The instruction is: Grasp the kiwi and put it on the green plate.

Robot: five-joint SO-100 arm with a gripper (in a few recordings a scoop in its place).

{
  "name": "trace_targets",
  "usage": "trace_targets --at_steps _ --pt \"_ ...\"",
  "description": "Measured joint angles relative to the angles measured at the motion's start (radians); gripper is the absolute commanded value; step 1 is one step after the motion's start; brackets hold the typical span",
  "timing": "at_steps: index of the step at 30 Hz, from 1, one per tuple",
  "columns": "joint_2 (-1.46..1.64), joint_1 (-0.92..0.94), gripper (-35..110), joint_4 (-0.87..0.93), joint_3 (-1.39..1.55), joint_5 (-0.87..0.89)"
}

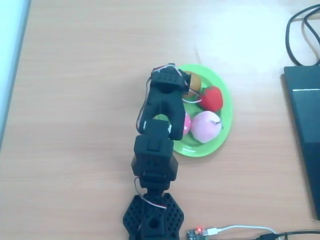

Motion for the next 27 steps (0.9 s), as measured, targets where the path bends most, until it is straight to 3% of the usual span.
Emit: trace_targets --at_steps 15,27 --pt "0.057 -0.081 42 0.072 -0.067 0.037" --pt "0.086 -0.038 43 0.109 -0.066 0.017"
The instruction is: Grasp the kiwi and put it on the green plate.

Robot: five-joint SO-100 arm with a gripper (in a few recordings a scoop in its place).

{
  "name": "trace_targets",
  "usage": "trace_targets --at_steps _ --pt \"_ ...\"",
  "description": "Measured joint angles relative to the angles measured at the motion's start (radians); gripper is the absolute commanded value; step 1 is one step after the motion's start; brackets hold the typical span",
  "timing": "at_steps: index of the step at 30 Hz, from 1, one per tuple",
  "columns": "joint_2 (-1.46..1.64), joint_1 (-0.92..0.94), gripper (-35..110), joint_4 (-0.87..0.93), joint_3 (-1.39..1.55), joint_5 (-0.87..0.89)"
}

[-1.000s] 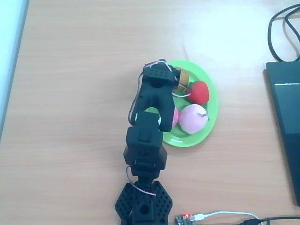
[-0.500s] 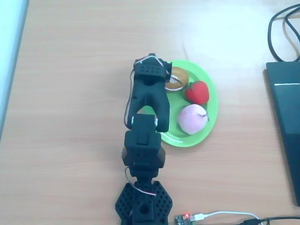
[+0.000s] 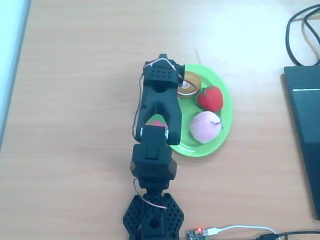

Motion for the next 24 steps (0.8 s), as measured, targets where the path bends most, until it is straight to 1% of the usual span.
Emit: trace_targets --at_steps 5,8,10,11,18,22,24 --pt "0.04 0.054 41 0.031 0.002 0.008" --pt "0.06 0.064 29 0.034 0.002 0.008" --pt "0.071 0.083 13 0.035 0.005 -0.005" --pt "0.071 0.092 7 0.035 0.008 -0.006" --pt "0.077 0.137 2 0.037 0.078 -0.04" --pt "0.083 0.137 -8 0.035 0.109 -0.04" --pt "0.092 0.137 -8 0.028 0.127 -0.037"
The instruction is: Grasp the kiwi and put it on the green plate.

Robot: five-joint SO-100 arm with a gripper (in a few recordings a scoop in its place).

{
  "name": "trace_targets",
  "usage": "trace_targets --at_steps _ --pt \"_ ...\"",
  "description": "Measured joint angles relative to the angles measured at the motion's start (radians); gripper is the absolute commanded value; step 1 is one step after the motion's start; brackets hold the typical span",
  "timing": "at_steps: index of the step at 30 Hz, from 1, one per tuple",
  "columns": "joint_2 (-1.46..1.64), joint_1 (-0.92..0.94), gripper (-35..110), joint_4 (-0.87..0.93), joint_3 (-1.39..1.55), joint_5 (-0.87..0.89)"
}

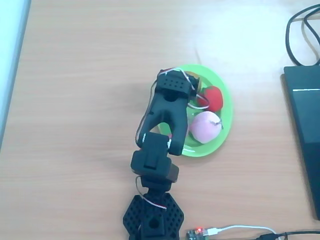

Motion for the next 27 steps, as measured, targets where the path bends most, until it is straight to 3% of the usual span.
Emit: trace_targets --at_steps 17,27 --pt "0.201 -0.069 -8 -0.055 0.109 0.029" --pt "0.459 -0.098 -8 -0.114 0.331 -0.002"
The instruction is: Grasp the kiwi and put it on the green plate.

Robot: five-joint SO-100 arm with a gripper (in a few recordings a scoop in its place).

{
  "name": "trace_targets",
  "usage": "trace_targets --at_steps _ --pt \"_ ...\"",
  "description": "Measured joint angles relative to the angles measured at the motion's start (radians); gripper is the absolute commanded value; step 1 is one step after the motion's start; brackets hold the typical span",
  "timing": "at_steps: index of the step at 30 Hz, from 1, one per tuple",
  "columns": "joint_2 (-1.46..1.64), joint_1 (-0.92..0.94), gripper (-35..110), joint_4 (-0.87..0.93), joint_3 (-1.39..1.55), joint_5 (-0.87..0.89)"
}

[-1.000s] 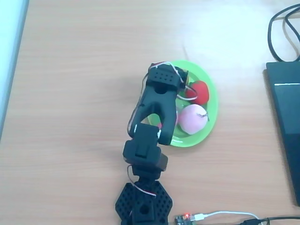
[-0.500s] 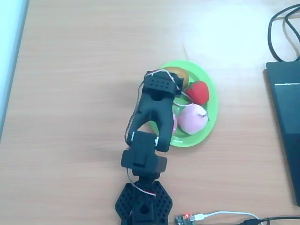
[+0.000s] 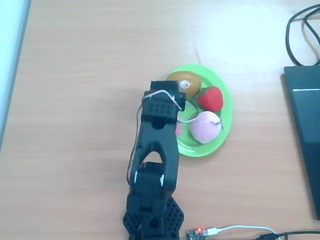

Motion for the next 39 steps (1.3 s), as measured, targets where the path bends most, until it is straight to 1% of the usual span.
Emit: trace_targets --at_steps 5,11,18,22,30,39 --pt "0.14 -0.018 -8 -0.04 0.118 -0.032" --pt "0.342 -0.06 -8 -0.149 0.275 -0.034" --pt "0.546 -0.126 -8 -0.204 0.38 0.017" --pt "0.643 -0.181 -8 -0.207 0.465 0.021" --pt "0.776 -0.229 -8 -0.207 0.658 0.014" --pt "0.885 -0.222 -8 -0.204 0.785 0.003"
